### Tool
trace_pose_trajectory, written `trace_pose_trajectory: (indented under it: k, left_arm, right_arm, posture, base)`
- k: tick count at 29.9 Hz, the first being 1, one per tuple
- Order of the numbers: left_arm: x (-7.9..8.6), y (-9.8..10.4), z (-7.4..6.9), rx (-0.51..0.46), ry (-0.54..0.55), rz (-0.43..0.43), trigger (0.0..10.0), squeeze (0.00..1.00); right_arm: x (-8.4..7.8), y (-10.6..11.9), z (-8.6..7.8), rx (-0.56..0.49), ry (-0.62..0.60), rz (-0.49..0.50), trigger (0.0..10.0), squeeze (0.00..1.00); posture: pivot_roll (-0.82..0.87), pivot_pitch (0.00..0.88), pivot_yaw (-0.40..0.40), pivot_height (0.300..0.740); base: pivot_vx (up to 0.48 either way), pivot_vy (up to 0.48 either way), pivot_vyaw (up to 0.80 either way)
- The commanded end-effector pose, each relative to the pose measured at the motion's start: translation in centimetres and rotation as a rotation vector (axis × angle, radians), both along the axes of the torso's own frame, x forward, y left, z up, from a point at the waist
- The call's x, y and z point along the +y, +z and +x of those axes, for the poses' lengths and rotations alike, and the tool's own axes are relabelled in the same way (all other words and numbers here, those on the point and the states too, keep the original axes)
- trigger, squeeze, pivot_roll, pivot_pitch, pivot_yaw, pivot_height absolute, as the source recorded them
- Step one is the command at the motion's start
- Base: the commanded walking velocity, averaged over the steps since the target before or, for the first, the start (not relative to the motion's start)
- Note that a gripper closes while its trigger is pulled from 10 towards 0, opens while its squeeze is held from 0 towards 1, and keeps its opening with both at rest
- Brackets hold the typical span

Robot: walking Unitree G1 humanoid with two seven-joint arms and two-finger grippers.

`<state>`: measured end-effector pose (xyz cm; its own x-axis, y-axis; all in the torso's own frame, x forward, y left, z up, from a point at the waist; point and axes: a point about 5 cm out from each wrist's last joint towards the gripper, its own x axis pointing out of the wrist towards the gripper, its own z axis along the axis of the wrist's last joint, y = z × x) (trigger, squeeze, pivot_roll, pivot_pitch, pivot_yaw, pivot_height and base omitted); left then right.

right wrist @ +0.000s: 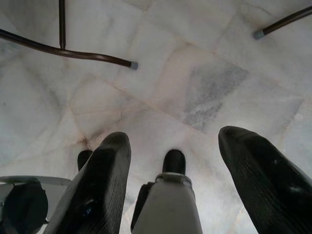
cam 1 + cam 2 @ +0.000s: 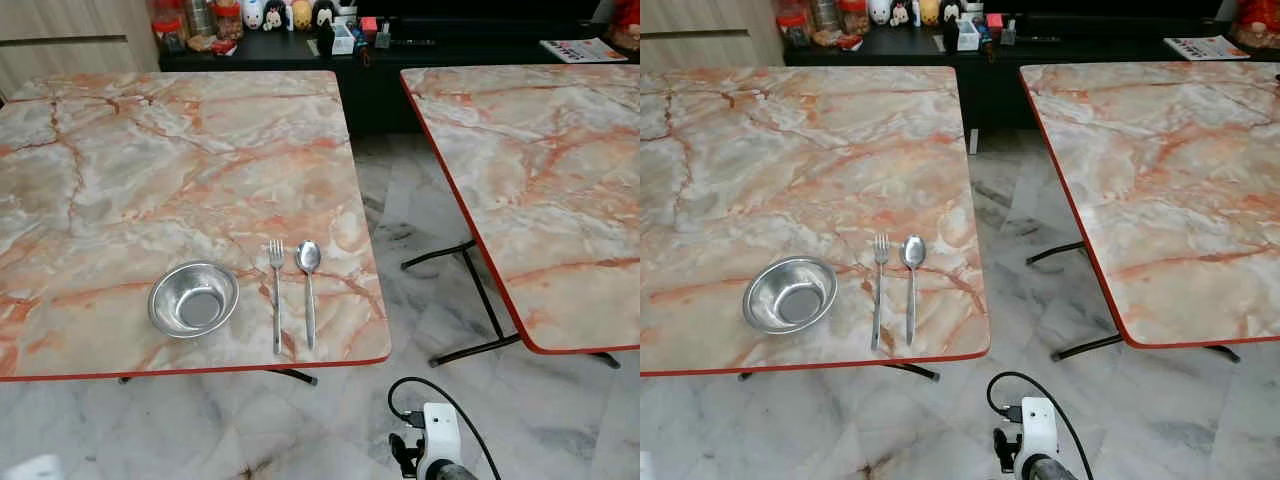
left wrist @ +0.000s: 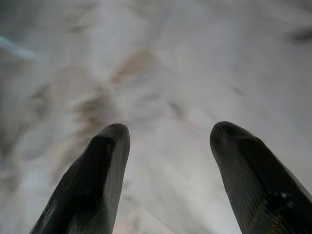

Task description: Setting the table

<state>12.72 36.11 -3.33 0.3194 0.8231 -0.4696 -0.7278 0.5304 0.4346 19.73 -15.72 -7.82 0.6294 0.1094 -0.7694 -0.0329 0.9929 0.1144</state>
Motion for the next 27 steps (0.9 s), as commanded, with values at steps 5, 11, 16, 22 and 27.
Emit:
trace_pose_trajectory:
  k: [5, 11, 16, 22, 27]
  left_arm:
    - [4.8, 4.5, -0.6, -0.017, 0.235, 0.309, 10.0, 0.0]
    - [7.3, 10.2, 2.1, -0.161, 0.306, 0.571, 10.0, 0.0]
    - [8.2, 16.9, 5.9, -0.308, 0.221, 0.834, 10.0, 0.0]
    - [7.7, 21.7, 10.1, -0.472, 0.102, 0.813, 10.0, 0.0]
    - [-0.9, 22.7, 18.6, -0.792, -0.58, 0.378, 10.0, 0.0]
  right_arm:
    - [0.5, -0.2, -0.3, 0.019, 0.007, 0.01, 10.0, 0.0]
    - [0.6, -0.1, -0.1, 0.016, 0.008, 0.01, 10.0, 0.0]
    - [0.4, -0.1, -0.1, 0.014, 0.007, 0.008, 10.0, 0.0]
    - [0.4, -0.1, -0.1, 0.01, -0.001, 0.01, 10.0, 0.0]
    - [0.3, -0.2, -0.4, 0.017, -0.001, 0.009, 10.0, 0.0]
  posture:
    - [0.13, 0.136, -0.021, 0.74]
    - [0.12, 0.133, -0.024, 0.74]
    - [0.12, 0.132, -0.025, 0.74]
    - [0.11, 0.14, -0.018, 0.74]
    - [0.11, 0.142, -0.02, 0.74]
  base:
    - [0.0, 0.0, 0.0]
    - [0.0, 0.0, 0.0]
    - [0.0, 0.0, 0.0]
    - [0.0, 0.0, 0.0]
    - [0.0, 0.0, 0.0]
